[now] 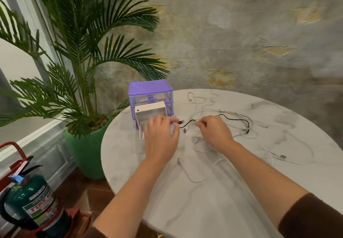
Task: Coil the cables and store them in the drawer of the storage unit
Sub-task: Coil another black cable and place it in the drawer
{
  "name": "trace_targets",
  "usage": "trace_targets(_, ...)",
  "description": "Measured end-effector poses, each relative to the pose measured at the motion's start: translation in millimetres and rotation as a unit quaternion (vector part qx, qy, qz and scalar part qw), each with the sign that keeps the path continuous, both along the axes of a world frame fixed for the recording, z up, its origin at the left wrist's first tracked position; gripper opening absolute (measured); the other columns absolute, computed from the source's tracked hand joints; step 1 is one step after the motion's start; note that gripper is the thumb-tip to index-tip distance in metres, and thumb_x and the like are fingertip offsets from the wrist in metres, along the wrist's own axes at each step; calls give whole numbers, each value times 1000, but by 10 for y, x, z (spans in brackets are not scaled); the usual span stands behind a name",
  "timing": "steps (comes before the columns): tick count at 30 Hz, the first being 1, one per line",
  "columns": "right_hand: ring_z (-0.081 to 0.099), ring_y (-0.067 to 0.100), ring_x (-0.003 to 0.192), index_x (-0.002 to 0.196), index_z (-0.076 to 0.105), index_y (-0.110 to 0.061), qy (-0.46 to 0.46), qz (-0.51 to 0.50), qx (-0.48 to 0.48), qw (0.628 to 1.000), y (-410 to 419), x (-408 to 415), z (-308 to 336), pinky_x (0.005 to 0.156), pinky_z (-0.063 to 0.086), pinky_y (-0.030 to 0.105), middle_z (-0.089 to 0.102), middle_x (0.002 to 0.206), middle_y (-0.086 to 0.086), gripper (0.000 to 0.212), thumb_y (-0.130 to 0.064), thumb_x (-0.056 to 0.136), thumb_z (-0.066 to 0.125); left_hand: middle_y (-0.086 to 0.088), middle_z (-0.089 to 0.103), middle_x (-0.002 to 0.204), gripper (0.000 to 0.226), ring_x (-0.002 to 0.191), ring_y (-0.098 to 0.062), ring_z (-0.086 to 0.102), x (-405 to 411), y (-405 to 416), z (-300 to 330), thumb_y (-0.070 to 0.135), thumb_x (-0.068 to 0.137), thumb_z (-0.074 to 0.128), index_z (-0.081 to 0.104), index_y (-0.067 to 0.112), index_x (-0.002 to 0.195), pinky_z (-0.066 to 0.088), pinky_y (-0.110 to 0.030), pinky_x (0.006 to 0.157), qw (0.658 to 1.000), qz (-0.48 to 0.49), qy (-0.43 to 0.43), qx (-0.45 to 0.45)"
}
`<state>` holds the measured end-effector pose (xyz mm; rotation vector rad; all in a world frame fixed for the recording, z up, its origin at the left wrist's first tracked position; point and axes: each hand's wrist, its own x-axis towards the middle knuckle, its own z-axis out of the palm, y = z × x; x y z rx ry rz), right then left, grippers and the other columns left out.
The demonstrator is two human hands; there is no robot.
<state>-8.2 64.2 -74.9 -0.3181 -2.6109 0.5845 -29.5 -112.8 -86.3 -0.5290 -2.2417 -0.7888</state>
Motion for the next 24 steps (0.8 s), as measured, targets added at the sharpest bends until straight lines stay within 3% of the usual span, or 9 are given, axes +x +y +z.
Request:
trace_targets(4,48,28,107,108,71,-18,1,-5,147,989,97,-125,54,89,40,39,65,110,5,34,-30,100,40,6,63,104,21,105,-21,51,-109,230,-13,33,89,58,68,31,107,33,-35,84,993,-17,-28,-111)
trace_targets(10,36,26,124,137,50,-34,-76,40,244,966,44,-384,38,98,29,39,49,131,1,38,-30,101,41,2,57,120,31,118,-23,42,-270,374,15,36,95,50,63,28,122,34,-35,92,979,-22,-78,-188)
trace_targets(14,37,26,119,130,54,-36,-76,45,264,961,100,-434,-75,93,27,39,50,126,1,36,-25,97,45,3,49,130,36,124,-21,35,-313,475,9,33,96,46,56,26,130,30,-32,99,969,-12,-116,-217)
trace_targets(18,44,21,112,110,64,-32,1,47,195,980,177,-417,-51,91,27,36,59,113,-5,19,-32,96,52,2,46,134,39,126,-21,34,-337,536,43,37,97,46,52,25,134,27,-32,102,967,-1,-125,-221)
trace_targets(21,51,20,101,101,69,-24,80,70,39,994,243,-371,-1,87,39,33,59,103,-2,12,-25,92,62,4,50,131,38,123,-20,36,-381,585,91,44,99,41,56,28,130,27,-34,98,970,5,-115,-214)
trace_targets(24,52,10,80,101,64,-21,122,82,-72,987,274,-301,109,77,43,29,57,103,-5,9,-20,94,59,6,55,122,36,114,-19,40,-384,639,173,44,102,34,63,29,116,27,-33,93,977,-9,-80,-197)
